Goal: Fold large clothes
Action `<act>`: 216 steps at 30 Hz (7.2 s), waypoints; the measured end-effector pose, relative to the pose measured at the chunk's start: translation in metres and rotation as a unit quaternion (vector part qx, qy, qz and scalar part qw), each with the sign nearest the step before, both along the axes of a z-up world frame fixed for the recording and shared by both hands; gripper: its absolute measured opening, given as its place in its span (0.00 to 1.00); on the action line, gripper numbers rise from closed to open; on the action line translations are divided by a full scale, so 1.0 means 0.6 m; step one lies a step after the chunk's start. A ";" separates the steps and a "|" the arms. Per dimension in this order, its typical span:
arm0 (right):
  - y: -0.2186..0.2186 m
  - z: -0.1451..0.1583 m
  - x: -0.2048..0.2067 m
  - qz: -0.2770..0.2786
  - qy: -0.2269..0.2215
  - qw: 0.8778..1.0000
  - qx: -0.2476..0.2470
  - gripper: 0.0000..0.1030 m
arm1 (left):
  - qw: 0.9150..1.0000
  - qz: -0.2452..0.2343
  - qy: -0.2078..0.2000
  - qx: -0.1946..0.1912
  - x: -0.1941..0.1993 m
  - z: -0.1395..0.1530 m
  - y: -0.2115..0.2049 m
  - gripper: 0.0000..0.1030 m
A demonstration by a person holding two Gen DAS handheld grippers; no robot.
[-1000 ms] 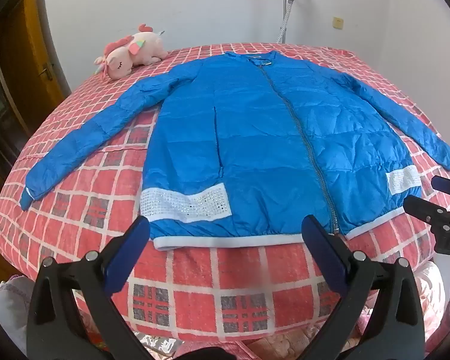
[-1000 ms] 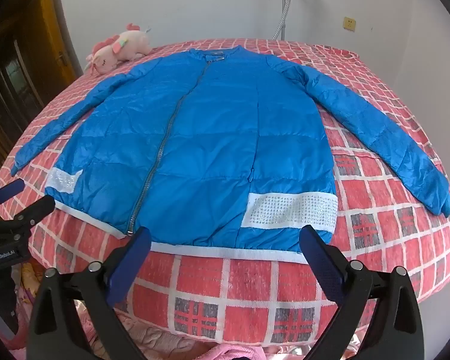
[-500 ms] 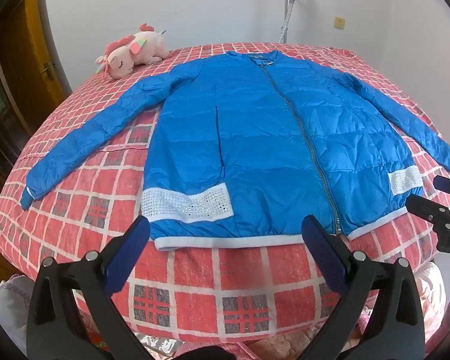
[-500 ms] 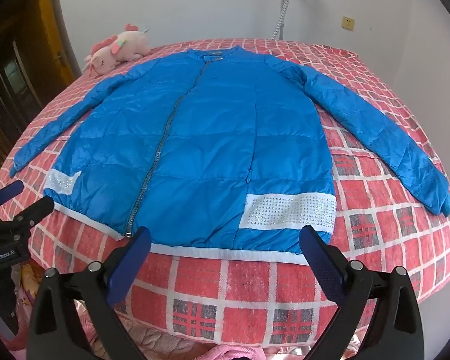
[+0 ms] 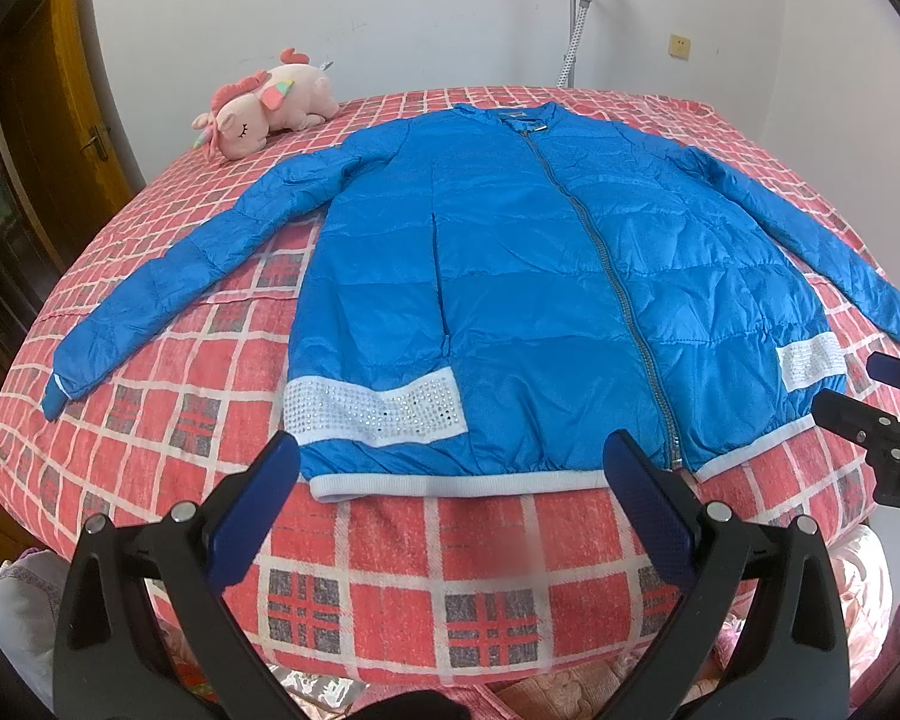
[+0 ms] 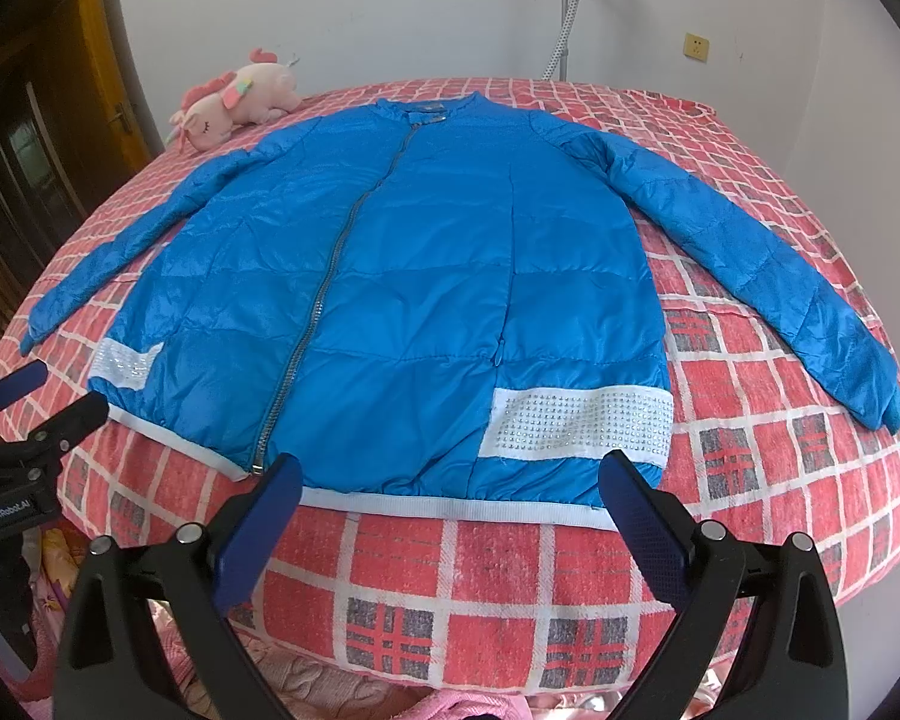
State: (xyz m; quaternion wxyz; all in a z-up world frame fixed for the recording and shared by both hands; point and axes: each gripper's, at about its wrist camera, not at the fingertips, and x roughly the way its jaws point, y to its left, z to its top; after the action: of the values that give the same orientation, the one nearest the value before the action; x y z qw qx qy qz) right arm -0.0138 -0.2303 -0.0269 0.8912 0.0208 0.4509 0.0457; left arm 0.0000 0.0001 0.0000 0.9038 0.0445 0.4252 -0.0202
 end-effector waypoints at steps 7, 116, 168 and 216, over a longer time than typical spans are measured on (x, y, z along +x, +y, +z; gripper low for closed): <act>0.000 0.000 0.000 0.000 0.000 1.000 0.000 0.96 | 1.000 0.000 0.000 0.000 0.000 0.000 0.000 0.97; -0.632 -0.006 0.135 -0.309 -0.057 0.912 0.264 0.27 | 0.996 -0.055 0.047 -0.056 0.406 -0.037 -0.090 0.96; -0.425 0.005 0.458 -0.132 -0.055 0.963 0.229 0.45 | 0.969 -0.156 0.153 -0.117 0.569 -0.092 -0.339 0.44; -0.236 0.028 0.491 -0.060 -0.040 0.990 0.124 0.48 | 0.992 0.045 -0.043 -0.113 0.529 0.049 0.049 0.46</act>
State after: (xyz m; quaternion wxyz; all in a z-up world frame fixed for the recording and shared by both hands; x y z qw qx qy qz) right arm 0.2810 -0.3718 -0.0103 0.9000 0.1564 0.4040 0.0479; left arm 0.3173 0.0294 0.0295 0.9206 -0.0766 0.3821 -0.0259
